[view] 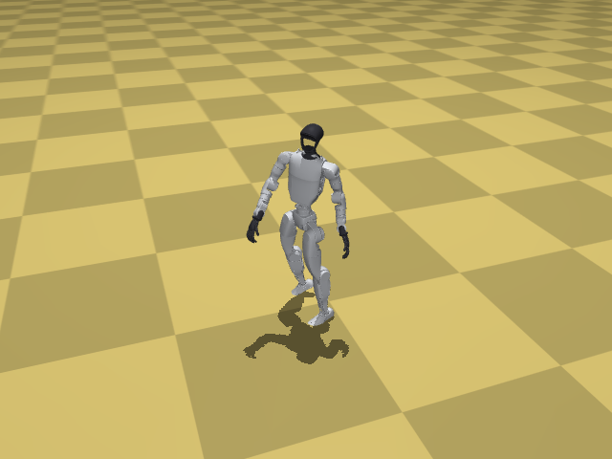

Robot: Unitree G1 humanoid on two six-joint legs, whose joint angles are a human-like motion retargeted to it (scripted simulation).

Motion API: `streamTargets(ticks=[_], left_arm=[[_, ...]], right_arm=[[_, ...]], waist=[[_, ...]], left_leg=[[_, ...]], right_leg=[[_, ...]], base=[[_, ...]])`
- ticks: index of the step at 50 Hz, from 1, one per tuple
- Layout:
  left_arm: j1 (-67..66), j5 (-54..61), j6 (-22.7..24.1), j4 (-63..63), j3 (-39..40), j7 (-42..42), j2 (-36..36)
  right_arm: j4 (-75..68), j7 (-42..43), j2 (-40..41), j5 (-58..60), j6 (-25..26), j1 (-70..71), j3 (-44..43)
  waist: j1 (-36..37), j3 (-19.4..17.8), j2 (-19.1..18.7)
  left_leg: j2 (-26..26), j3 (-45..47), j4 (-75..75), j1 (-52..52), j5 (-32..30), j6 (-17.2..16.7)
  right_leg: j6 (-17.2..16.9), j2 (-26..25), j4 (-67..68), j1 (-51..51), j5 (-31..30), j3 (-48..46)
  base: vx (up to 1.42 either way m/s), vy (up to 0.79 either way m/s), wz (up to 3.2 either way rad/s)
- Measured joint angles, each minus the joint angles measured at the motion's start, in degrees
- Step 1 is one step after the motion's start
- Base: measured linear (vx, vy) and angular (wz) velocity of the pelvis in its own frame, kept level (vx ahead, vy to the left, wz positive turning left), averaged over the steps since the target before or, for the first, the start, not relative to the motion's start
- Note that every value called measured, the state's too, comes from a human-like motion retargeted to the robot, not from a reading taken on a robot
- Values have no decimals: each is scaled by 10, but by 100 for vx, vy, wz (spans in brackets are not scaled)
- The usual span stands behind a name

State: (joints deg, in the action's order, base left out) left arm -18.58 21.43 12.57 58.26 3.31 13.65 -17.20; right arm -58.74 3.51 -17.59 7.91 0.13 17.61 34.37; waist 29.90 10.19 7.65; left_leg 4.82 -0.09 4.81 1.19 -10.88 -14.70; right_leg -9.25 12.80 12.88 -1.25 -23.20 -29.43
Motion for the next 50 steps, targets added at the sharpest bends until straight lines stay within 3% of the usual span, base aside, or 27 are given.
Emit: streamTargets(ticks=[5,8,15,18,21,25,30,38,43,50], left_arm=[[-1,4,0,10,2,0,6],[2,8,0,11,-2,1,7],[33,8,-4,-3,-32,6,-9],[56,-3,-9,-1,-41,9,-23],[75,-15,-13,9,-40,13,-35],[83,-15,-19,15,-27,18,-39],[71,0,-22,6,-24,22,-30],[83,-50,-30,26,-95,33,-19],[108,-71,-27,23,-130,41,-11],[168,-73,-15,-22,-158,31,-29]], right_arm=[[13,12,1,-8,-1,28,5],[30,17,-4,-24,-4,40,8],[66,37,-17,-45,-5,59,6],[51,52,-4,-25,2,62,8],[20,53,19,2,8,56,16],[-4,30,38,23,9,28,22],[13,29,22,3,1,-37,-14],[0,102,-32,-149,-12,-151,-129],[-73,134,-67,-191,-5,-177,-197],[-114,142,-102,-239,2,-205,-274]], waist=[[18,4,5],[23,1,5],[24,-19,13],[25,-33,24],[25,-48,32],[16,-64,28],[-25,-75,11],[-120,-88,-13],[-169,-100,-28],[-197,-106,-44]], left_leg=[[-2,1,-1,-1,6,-1],[-5,-2,-3,-1,41,7],[-30,-2,-5,-12,182,41],[-43,9,2,-17,206,59],[-52,26,2,-20,203,75],[-51,51,2,-14,185,83],[-41,77,-6,-10,180,86],[-27,105,-2,-8,174,92],[-21,135,0,-4,172,86],[18,185,2,-9,182,61]], right_leg=[[-6,0,-7,0,10,6],[-10,1,-5,0,43,12],[-16,14,12,-7,228,24],[-10,19,5,-10,304,26],[3,20,-13,-11,340,38],[15,12,-30,-11,339,66],[4,1,-28,-19,327,91],[-30,-16,-32,-34,312,115],[-56,-26,-47,-40,294,137],[-58,-81,-85,-59,262,167]], base=[[-10,-6,-17],[-14,-7,-5],[-20,-9,7],[-20,-14,-16],[-16,-15,-41],[-12,-15,-58],[-9,-14,-48],[-7,-12,-31],[-5,-9,-50],[-6,-17,-62]])
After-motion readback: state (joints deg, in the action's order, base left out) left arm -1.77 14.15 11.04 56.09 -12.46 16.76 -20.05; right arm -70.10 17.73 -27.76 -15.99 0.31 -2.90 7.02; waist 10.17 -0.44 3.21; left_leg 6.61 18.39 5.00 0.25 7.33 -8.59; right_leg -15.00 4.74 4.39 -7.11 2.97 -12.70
